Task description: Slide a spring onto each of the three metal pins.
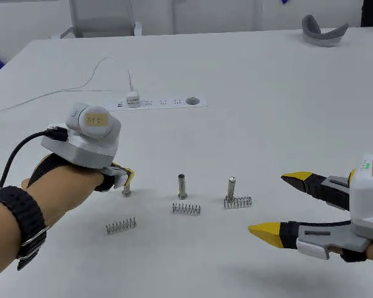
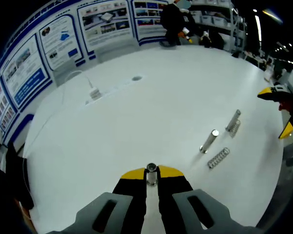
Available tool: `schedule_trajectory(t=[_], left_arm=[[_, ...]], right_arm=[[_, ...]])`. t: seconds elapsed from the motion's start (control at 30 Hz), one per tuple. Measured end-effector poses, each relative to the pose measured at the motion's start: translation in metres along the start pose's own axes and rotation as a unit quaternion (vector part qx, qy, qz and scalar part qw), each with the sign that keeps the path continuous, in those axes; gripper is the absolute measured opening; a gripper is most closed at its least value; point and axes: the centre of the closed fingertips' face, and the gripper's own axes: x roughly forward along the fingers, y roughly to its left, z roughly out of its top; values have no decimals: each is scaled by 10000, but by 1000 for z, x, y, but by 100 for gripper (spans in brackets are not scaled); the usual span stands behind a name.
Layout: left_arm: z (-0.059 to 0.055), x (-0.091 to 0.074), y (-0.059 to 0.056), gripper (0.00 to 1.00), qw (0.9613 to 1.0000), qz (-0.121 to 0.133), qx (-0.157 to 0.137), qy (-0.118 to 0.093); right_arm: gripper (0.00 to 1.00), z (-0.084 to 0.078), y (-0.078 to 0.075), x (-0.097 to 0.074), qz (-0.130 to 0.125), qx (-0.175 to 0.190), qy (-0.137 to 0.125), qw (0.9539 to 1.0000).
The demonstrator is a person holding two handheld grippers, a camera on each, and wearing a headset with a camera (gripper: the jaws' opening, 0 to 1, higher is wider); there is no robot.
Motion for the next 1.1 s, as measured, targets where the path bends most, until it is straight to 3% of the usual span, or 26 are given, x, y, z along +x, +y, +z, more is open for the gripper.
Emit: schedule_trajectory(t=[0.27, 0.77, 1.1], left_arm=[[-6, -4, 0, 6, 9998, -51, -175, 16], [-13, -11, -8, 6, 9997, -125, -166, 110], [-15, -15, -9, 7, 9998, -120, -151, 39]], right_arm=[[70, 3, 4, 0, 27, -45, -1, 10000], [70, 5, 6, 0, 57, -90, -8, 9999], [70, 7, 8, 1, 78, -115, -26, 9999]])
